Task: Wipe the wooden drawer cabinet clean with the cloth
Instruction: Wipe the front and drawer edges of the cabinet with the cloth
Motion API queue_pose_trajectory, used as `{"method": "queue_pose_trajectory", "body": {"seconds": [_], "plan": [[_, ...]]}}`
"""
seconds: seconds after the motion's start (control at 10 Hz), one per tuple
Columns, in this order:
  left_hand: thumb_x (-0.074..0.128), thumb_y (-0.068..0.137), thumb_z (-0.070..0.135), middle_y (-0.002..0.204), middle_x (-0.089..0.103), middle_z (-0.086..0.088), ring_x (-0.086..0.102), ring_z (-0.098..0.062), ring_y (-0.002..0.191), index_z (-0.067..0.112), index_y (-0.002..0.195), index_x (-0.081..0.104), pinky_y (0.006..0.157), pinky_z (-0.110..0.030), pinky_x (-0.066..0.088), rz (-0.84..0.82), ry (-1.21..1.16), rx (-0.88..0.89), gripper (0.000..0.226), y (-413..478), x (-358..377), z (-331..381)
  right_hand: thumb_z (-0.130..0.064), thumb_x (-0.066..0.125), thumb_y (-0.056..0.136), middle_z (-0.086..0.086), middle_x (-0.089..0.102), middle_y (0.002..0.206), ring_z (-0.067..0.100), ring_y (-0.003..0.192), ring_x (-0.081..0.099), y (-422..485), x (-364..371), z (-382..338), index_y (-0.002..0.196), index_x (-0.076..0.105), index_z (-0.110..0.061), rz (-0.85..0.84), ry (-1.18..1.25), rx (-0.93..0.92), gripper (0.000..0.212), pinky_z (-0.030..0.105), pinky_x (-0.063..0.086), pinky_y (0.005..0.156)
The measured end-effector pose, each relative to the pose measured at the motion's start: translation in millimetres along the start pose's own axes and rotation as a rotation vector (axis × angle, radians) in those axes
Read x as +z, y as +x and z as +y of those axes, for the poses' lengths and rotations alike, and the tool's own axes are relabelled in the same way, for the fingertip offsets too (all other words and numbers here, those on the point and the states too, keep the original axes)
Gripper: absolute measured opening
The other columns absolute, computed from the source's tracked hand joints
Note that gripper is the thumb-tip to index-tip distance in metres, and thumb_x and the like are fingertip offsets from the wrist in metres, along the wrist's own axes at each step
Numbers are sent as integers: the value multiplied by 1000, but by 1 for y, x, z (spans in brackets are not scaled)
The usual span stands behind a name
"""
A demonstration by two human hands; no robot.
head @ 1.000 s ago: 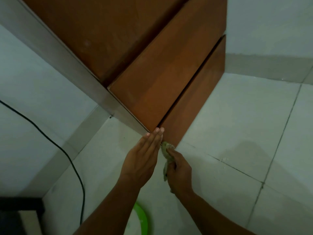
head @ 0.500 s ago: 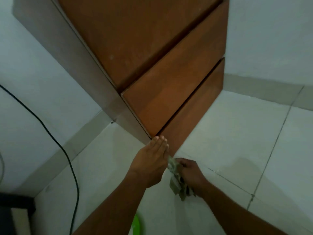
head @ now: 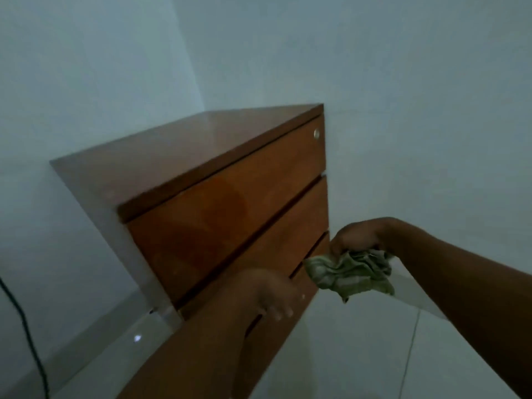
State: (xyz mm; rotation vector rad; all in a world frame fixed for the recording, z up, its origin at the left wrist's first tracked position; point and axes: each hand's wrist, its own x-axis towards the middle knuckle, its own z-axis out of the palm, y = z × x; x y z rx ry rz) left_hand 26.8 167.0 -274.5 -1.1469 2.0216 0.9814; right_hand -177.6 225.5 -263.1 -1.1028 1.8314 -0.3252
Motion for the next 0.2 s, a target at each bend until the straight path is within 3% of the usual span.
{"method": "queue_pose_trajectory", "body": {"seconds": [0.1,0.2], "plan": [[37,103,41,133,60,-1,57,-19,117,22,139,45,85,-32,38,-13,13,-41,42,-47,-62,44,-22,60,85,24,71,112,39,96,70,-39,-73,-49,111,70,4,9,-154,27,38,44,57,86],[46,98,40,117,69,2,65,-18,104,21,130,56,69,-27,41,142,20,-24,39,-107,-128,82,-21,63,89,18,64,127,31,103,64,-83,-145,-100,125,64,-1,22,-148,8,41,37,55,89]]}}
